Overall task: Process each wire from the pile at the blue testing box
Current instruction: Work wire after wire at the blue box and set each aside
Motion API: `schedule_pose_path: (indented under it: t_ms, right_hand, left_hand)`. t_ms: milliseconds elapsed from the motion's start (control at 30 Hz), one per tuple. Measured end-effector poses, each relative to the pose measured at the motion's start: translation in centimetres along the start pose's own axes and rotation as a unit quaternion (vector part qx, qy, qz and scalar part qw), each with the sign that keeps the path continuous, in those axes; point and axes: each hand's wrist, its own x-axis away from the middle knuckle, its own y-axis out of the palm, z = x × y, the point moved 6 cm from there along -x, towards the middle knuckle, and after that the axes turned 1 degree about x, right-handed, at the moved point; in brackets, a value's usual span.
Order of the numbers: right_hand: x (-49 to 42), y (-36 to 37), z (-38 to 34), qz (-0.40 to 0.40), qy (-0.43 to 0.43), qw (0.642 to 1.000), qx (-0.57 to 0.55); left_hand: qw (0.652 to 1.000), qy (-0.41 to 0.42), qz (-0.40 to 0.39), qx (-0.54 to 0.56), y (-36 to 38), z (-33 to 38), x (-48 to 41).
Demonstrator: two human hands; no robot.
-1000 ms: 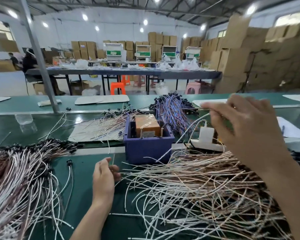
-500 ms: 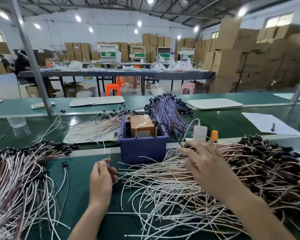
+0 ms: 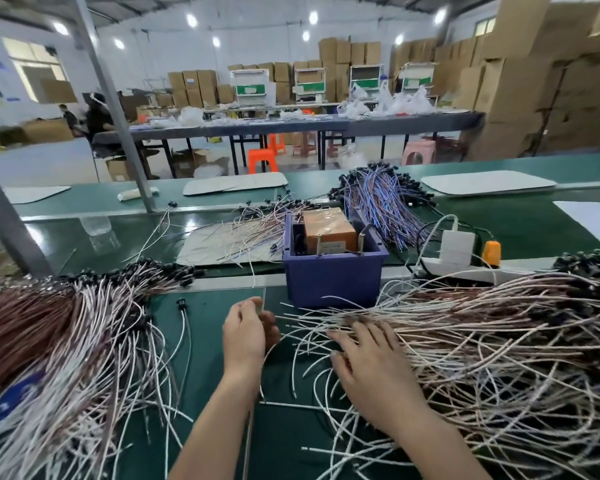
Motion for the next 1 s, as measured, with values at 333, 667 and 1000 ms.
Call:
schedule_pose_path:
  t_ms: [333,667,1000]
  right_hand:
    - [0.5,-1.4,0.7,0.091,-0.004,0.969,-0.228]
    - [1.4,-3.2,0.9,0.185,0.007,0.935,-0.304]
    - [3.6,-6.2,-3.5,0.363,-0.111,0.914,-0.144]
  left_hand:
    - [0.735,0.025,0.022,-0.678,-7.2,5.2,-3.7]
    - [0.706,0.088,-0.060,-0.700,-5.5,6.6,-1.0]
    - [0.703,0.352,-0.353,-0.507,4.9,11.5,10.8]
